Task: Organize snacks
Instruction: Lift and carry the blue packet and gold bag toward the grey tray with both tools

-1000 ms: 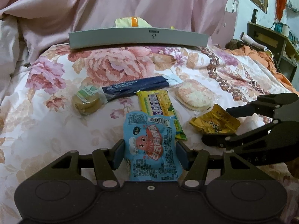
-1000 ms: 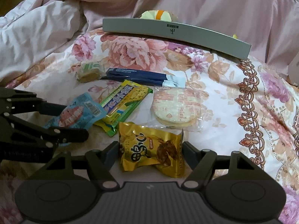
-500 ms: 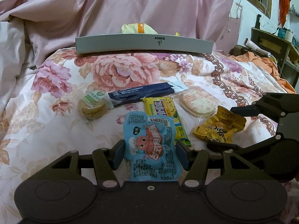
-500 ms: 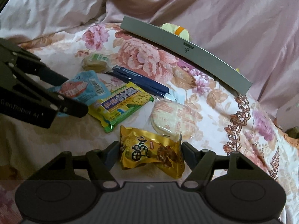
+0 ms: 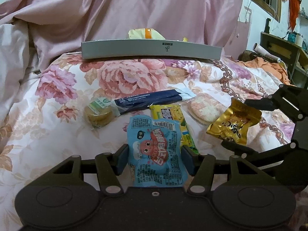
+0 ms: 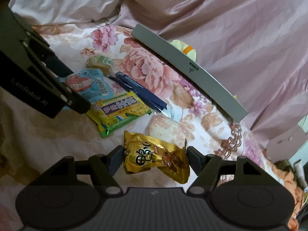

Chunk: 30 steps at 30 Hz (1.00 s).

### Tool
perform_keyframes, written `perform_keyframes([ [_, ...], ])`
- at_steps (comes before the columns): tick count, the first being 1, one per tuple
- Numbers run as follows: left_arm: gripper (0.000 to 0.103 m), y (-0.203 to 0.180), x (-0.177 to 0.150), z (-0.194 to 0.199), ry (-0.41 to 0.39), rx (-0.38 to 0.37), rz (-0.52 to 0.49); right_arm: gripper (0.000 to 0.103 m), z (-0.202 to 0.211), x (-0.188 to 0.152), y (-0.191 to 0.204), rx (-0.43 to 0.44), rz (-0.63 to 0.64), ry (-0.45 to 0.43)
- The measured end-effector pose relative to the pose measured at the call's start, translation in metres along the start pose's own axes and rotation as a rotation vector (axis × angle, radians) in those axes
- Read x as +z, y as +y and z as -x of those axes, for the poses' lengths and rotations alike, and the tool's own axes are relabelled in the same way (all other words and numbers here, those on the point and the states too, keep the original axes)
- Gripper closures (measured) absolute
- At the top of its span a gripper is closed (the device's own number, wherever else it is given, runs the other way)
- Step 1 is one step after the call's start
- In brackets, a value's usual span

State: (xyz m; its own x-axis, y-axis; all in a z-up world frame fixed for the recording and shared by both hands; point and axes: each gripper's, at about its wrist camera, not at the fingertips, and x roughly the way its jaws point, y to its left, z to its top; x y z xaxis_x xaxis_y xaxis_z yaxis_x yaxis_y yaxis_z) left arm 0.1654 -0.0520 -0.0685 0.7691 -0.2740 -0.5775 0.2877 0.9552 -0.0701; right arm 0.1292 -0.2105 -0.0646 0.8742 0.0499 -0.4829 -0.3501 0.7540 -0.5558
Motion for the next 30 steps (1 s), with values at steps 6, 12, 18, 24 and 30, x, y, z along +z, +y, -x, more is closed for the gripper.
perform_keyframes([
  [6,0.043,-0.002,0.007,0.001,-0.026,0.015,0.014,0.028,0.003,0.001,0.002,-0.056,0.051,-0.030],
  [12,0.043,-0.007,0.031,0.002,-0.076,0.040,0.013,0.028,0.007,0.004,0.000,-0.122,0.093,-0.077],
  [18,0.043,-0.012,0.068,-0.002,-0.153,0.072,0.007,0.028,0.008,0.013,-0.011,-0.183,0.119,-0.146],
  [24,0.043,-0.022,0.095,-0.014,-0.185,0.113,-0.024,0.028,-0.005,0.029,-0.041,-0.218,0.061,-0.216],
  [30,0.043,-0.028,0.133,-0.024,-0.231,0.133,-0.054,0.028,-0.026,0.049,-0.080,-0.274,-0.038,-0.309],
])
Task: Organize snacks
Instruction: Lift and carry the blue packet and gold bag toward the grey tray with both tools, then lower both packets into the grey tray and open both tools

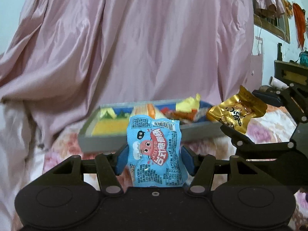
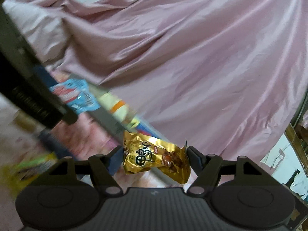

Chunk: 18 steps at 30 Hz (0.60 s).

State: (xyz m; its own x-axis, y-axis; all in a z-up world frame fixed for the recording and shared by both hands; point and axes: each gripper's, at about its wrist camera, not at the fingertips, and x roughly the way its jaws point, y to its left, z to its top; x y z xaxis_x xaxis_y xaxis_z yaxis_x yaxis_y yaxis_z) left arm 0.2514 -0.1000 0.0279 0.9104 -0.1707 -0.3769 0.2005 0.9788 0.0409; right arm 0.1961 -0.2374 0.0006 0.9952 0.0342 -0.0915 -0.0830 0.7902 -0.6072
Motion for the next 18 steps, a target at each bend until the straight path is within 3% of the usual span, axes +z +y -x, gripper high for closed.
perform_keyframes([
  [10,0.043,-0.014,0.058,-0.053,0.007,-0.002,-0.040,0.027,-0.059,0.000,-0.043,-0.064,-0.197,-0.071],
  [14,0.043,-0.020,0.082,-0.083,0.026,-0.019,0.003,0.027,-0.075,-0.011,-0.052,-0.061,-0.277,-0.058],
  [18,0.043,-0.033,0.094,-0.112,0.025,-0.023,-0.020,0.027,-0.086,-0.030,-0.055,-0.036,-0.329,-0.015],
])
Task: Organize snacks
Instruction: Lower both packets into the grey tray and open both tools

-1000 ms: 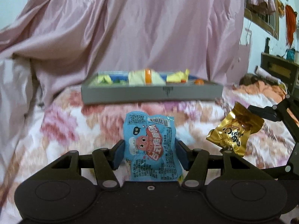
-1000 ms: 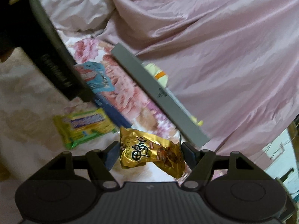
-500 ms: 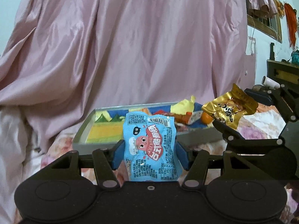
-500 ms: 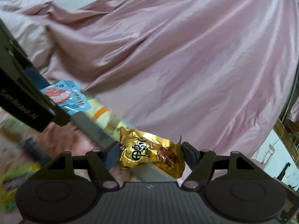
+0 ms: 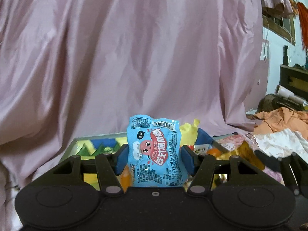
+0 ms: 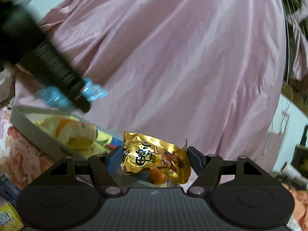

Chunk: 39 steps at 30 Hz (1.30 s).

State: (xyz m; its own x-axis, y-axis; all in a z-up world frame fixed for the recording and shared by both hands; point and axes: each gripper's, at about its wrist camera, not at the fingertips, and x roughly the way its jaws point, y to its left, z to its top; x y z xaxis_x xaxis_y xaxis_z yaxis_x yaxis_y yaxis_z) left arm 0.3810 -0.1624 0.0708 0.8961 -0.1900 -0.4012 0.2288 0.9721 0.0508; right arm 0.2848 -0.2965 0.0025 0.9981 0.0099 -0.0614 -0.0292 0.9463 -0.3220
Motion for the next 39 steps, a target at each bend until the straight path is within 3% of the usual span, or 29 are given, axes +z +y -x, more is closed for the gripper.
perform_keyframes([
  [7,0.043,-0.023,-0.005,-0.043,0.098,-0.037,-0.038,0.027,-0.013,-0.012,-0.017,0.031,-0.095,0.051],
  [15,0.039,-0.027,-0.014,-0.055,0.151,-0.013,-0.052,0.025,-0.029,-0.013,-0.030,0.062,-0.171,0.107],
  [17,0.034,-0.026,-0.014,-0.055,0.147,-0.001,-0.041,0.025,-0.032,-0.013,-0.033,0.068,-0.178,0.115],
  [19,0.015,-0.024,-0.012,-0.055,0.142,0.010,-0.021,0.023,-0.034,-0.013,-0.036,0.075,-0.187,0.119],
  [26,0.001,-0.028,-0.002,-0.042,0.130,0.053,-0.050,0.014,-0.036,-0.011,-0.040,0.103,-0.195,0.131],
  [31,0.001,-0.019,0.006,-0.022,0.107,0.098,-0.018,0.005,-0.033,-0.006,-0.035,0.137,-0.178,0.123],
  [39,0.001,0.005,0.006,0.026,0.074,0.131,0.070,0.000,-0.007,0.011,-0.023,0.101,-0.116,0.064],
])
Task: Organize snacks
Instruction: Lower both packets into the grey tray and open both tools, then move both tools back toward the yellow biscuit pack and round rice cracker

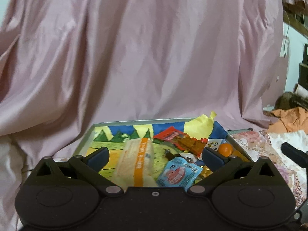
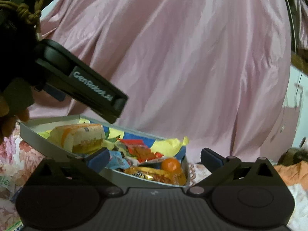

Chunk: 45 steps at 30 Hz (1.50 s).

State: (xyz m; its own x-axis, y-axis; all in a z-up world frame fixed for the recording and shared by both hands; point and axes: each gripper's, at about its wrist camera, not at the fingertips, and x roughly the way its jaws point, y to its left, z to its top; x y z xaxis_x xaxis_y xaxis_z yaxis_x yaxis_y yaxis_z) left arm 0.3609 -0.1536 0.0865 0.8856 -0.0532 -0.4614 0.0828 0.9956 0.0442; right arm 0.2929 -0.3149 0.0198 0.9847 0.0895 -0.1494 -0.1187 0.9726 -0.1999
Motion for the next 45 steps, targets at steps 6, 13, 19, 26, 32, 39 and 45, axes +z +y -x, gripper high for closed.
perform_keyframes([
  [6,0.001,0.019,-0.009,0.050,-0.041,0.009,0.042,0.000,0.033,0.010,0.009,-0.064,0.031,-0.052],
  [13,0.001,0.039,-0.033,0.108,-0.091,0.016,0.077,0.000,0.084,0.018,0.016,-0.104,0.003,-0.119],
  [19,0.001,0.062,-0.068,0.150,-0.096,0.030,0.139,0.000,0.126,0.022,0.020,-0.119,-0.078,-0.122],
  [26,0.001,0.084,-0.113,0.187,-0.096,0.034,0.172,0.000,0.179,0.012,0.035,-0.104,-0.086,-0.098],
  [32,0.001,0.093,-0.150,0.210,-0.086,0.000,0.171,0.000,0.216,-0.001,0.047,-0.107,-0.086,-0.060],
  [39,0.001,0.106,-0.186,0.219,-0.036,-0.035,0.175,0.000,0.247,-0.015,0.055,-0.091,-0.143,-0.003],
  [45,0.001,0.112,-0.207,0.216,0.004,-0.054,0.158,0.000,0.254,-0.023,0.072,-0.064,-0.123,0.072],
])
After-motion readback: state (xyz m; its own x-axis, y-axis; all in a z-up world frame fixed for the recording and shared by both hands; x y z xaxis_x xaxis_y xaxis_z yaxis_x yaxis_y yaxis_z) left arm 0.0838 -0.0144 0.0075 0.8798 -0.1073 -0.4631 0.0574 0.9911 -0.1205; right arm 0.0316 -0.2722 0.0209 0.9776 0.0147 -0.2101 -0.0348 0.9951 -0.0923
